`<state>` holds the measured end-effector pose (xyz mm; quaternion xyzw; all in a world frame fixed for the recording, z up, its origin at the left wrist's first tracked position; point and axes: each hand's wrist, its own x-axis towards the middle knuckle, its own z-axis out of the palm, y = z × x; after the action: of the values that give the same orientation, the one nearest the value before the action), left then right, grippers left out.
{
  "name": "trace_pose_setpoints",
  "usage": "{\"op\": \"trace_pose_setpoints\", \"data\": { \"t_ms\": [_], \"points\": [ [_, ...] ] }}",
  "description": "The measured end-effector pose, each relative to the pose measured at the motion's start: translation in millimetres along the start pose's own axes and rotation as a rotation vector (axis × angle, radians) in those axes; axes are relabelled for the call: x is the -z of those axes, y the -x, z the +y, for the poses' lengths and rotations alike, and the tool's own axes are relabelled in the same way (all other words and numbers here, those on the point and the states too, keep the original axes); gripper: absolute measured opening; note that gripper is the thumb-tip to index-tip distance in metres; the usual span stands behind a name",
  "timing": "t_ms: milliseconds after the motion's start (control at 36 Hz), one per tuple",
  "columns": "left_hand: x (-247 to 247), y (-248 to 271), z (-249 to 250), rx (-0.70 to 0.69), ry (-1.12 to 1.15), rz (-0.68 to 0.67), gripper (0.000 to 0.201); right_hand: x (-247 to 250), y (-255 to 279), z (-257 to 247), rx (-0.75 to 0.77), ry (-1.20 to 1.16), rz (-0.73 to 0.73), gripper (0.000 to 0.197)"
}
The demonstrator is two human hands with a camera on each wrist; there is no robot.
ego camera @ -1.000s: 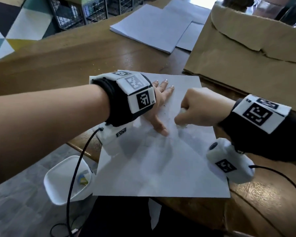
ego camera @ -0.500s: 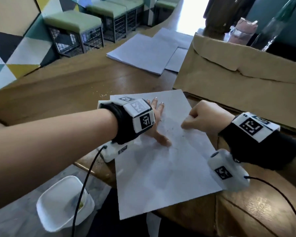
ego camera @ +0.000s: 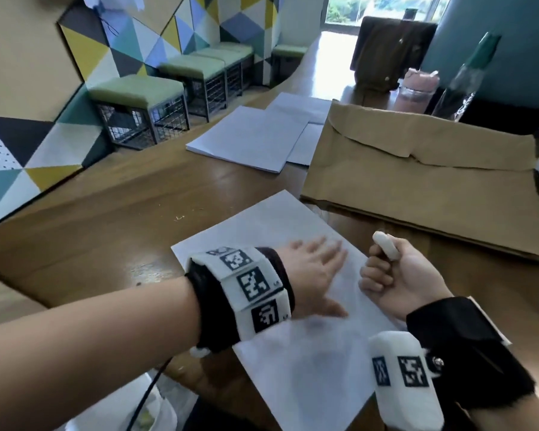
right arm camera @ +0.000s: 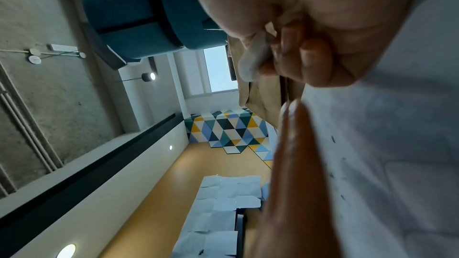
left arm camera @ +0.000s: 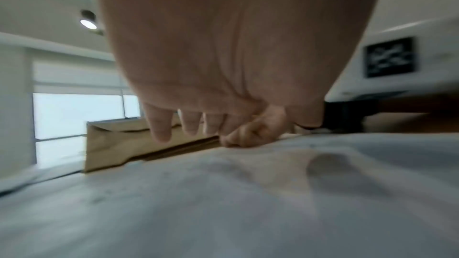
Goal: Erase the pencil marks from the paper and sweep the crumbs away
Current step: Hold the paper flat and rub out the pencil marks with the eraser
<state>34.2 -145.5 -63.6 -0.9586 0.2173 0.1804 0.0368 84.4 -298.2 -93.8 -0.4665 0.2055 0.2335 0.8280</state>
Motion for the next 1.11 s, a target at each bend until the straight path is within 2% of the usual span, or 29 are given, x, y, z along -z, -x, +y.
{"op": "trace_pose_setpoints", "data": {
  "t_ms": [83,139,194,278,361,389,444,528,583,639,722,806,861,917,972,1028,1111],
  "points": [
    [-13.3,-0.3,16.1,-0.128,0.020,-0.108,0.088,1.5,-2.3,0.5,-0.004,0.019,-0.014,0.040],
    [-16.2,-2.8,9.0,-0.133,0.073,-0.182,0.085,2.8,-2.4,0.3,-0.019,0.012,-0.024,0.039],
    [-15.6,-3.1,-11.5,-0.073,0.100,-0.237,0.078,4.1,-1.8,0.4,-0.036,0.010,-0.029,0.038],
    [-15.4,2.3,-53.1,0.205,0.073,-0.233,0.081,4.0,-0.5,0.6,-0.041,0.012,-0.031,0.038],
    [-15.8,11.3,-85.1,0.539,-0.028,-0.237,0.095,3.4,0.4,0.7,-0.037,0.012,-0.028,0.037],
    [-15.0,13.7,-88.3,0.591,-0.040,-0.234,0.098,3.6,0.3,0.7,-0.035,0.013,-0.028,0.037],
    [-10.5,16.1,-80.4,0.553,-0.031,-0.189,0.096,3.8,-0.1,0.9,-0.032,0.014,-0.030,0.037],
    [-2.7,14.4,-44.1,0.266,0.076,-0.131,0.083,5.0,-1.5,1.4,-0.031,0.019,-0.033,0.037],
    [-4.0,8.7,-20.5,0.056,0.155,-0.151,0.074,6.6,-2.5,1.7,-0.028,0.025,-0.037,0.037],
    [-11.1,1.0,-13.9,-0.048,0.198,-0.194,0.067,7.3,-2.5,1.9,-0.024,0.031,-0.041,0.036],
    [-17.6,-4.3,-38.2,0.035,0.227,-0.209,0.064,4.6,0.9,1.6,-0.028,0.022,-0.059,0.025],
    [-19.7,2.9,-80.3,0.307,0.237,-0.151,0.069,3.7,1.5,1.5,-0.030,0.021,-0.053,0.028],
    [-21.1,13.0,-105.7,0.512,0.163,-0.147,0.080,4.4,0.3,1.3,-0.028,0.031,-0.040,0.036],
    [-21.3,23.6,-123.4,0.649,0.109,-0.133,0.094,4.8,-0.9,1.2,-0.025,0.037,-0.039,0.037],
    [-17.8,33.1,-127.9,0.633,0.063,-0.092,0.111,5.3,-1.5,1.3,-0.029,0.037,-0.045,0.038],
    [-17.1,40.1,-122.1,0.501,0.055,-0.074,0.122,5.8,-1.4,1.6,-0.032,0.043,-0.049,0.038],
    [-24.8,47.9,-103.5,0.269,0.094,-0.134,0.098,5.8,-1.3,1.6,-0.030,0.049,-0.044,0.038]
  ]
}}
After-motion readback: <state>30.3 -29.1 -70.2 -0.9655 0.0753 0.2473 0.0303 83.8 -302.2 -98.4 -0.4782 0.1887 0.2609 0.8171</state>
